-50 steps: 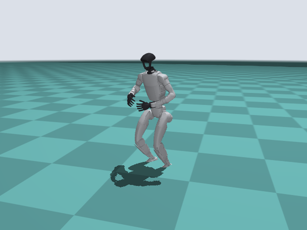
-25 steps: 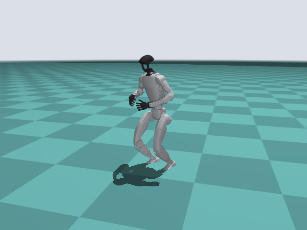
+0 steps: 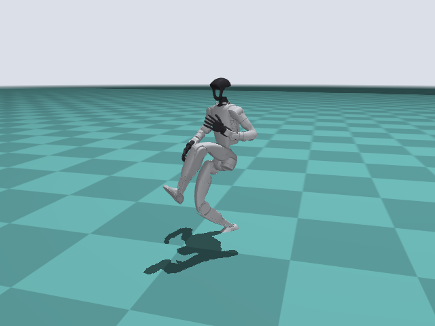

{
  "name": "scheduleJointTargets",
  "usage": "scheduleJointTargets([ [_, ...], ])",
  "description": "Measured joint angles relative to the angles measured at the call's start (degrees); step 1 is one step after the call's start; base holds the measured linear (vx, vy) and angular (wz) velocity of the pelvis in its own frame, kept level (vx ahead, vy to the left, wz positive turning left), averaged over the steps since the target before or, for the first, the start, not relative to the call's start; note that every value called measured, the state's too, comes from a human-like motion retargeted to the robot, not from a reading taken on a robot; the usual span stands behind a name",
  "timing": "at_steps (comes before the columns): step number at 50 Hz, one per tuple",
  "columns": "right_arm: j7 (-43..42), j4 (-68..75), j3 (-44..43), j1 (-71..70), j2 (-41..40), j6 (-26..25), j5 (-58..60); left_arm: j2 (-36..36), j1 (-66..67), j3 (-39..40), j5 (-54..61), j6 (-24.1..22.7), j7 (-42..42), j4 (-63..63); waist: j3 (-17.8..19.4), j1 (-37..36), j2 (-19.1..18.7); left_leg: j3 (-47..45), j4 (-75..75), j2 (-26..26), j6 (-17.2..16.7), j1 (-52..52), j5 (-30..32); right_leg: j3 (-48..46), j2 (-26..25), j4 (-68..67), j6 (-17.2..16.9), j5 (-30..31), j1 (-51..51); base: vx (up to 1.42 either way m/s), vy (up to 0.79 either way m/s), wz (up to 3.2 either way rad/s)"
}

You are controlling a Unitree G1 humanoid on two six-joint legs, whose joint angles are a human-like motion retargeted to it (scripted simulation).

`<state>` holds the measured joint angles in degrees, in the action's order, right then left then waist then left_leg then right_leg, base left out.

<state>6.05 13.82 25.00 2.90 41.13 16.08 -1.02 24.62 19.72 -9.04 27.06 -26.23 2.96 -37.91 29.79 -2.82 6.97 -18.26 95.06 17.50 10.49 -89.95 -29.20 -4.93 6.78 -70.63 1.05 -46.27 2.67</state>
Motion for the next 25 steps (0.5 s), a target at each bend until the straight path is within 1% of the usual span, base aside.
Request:
scheduleJointTargets([
  [2,-0.46,-1.49,-2.93,-0.57,-0.1,0.35,-0.73,-1.02,0.47,0.83,2.01,0.25,1.73,0.54,0.0,0.59,-2.26,0.96,2.6,0.56,0.2,0.49,0.97,-0.15,-2.52,0.67,0.56,-0.03,-1.19,0.08,0.01,-0.02],
  [5,0.58,-4.16,-5.09,-1.53,0.12,0.79,-1.68,-1.81,-1.18,3.03,3.53,0.46,3.79,0.1,0.0,2.23,-4.22,2.77,14.84,1.99,0.94,6.13,2.62,0.29,-5.73,2.19,1.47,0.78,-2.44,0.07,0.02,0.23],
  [6,1.19,-5.37,-5.32,-2.01,-0.01,0.78,-2.26,-1.47,-3.09,3.92,3.29,0.48,4.06,-0.31,-0.01,2.95,-4.46,4.08,19.9,1.91,0.49,8.19,3.48,0.45,-6.44,2.65,1.75,1.25,-3.07,0.03,0.0,0.42],
  [7,1.86,-6.56,-5.5,-2.54,-0.18,0.71,-2.88,-1.09,-5.11,4.64,2.97,0.49,4.33,-0.68,-0.06,3.65,-4.68,5.53,24.76,1.58,-0.22,10.16,4.5,0.57,-7.04,3.09,2.01,1.76,-3.79,0.0,0.01,0.47],
  [10,4.2,-9.74,-5.36,-4.4,-1.13,-0.19,-4.96,0.58,-11.79,5.02,1.24,0.79,5.35,-1.45,-1.28,5.53,-5.51,10.48,36.05,-1.52,-4.11,15.24,8.42,0.7,-7.94,4.3,2.65,3.95,-7.3,-0.05,0.06,0.42],
  [13,6.33,-11.73,-4.0,-6.1,-1.9,-1.47,-5.89,2.54,-18.16,3.41,-0.15,1.56,7.02,-1.95,-5.01,6.34,-7.16,12.83,38.93,-3.41,-6.49,21.34,9.17,0.44,-8.36,5.66,2.64,6.06,-12.68,-0.06,0.15,0.29],
  [16,8.47,-13.06,-1.63,-7.83,-1.98,-2.61,-5.48,3.71,-23.48,0.89,-0.96,2.56,8.33,-1.84,-8.88,5.75,-9.5,13.44,33.4,-2.15,-6.4,30.4,5.98,-0.49,-9.55,7.51,2.13,7.87,-17.23,-0.02,0.17,0.13],
  [20,10.59,-15.46,1.54,-9.31,-1.51,-3.63,-3.57,3.49,-27.65,-2.86,-0.4,4.45,9.07,0.1,-12.62,3.88,-13.5,12.73,16.84,0.82,-6.53,45.22,-1.48,-2.45,-12.15,11.05,1.41,9.95,-19.92,-0.02,0.14,-0.1],
  [22,11.0,-17.2,2.37,-9.52,-1.35,-4.01,-2.9,3.0,-28.37,-4.52,-0.09,5.41,9.47,1.91,-13.84,3.38,-15.19,12.21,6.34,1.03,-8.05,52.32,-5.08,-3.47,-12.97,13.15,1.08,10.99,-19.8,-0.03,0.08,-0.1],
  [25,10.72,-20.26,2.3,-9.71,-1.33,-4.16,-2.21,2.32,-28.54,-7.0,-0.06,7.19,10.33,5.4,-15.6,3.57,-16.61,11.04,-10.2,-0.15,-10.57,61.12,-10.29,-4.96,-12.84,16.64,0.3,12.38,-19.49,-0.01,0.01,0.07],
])
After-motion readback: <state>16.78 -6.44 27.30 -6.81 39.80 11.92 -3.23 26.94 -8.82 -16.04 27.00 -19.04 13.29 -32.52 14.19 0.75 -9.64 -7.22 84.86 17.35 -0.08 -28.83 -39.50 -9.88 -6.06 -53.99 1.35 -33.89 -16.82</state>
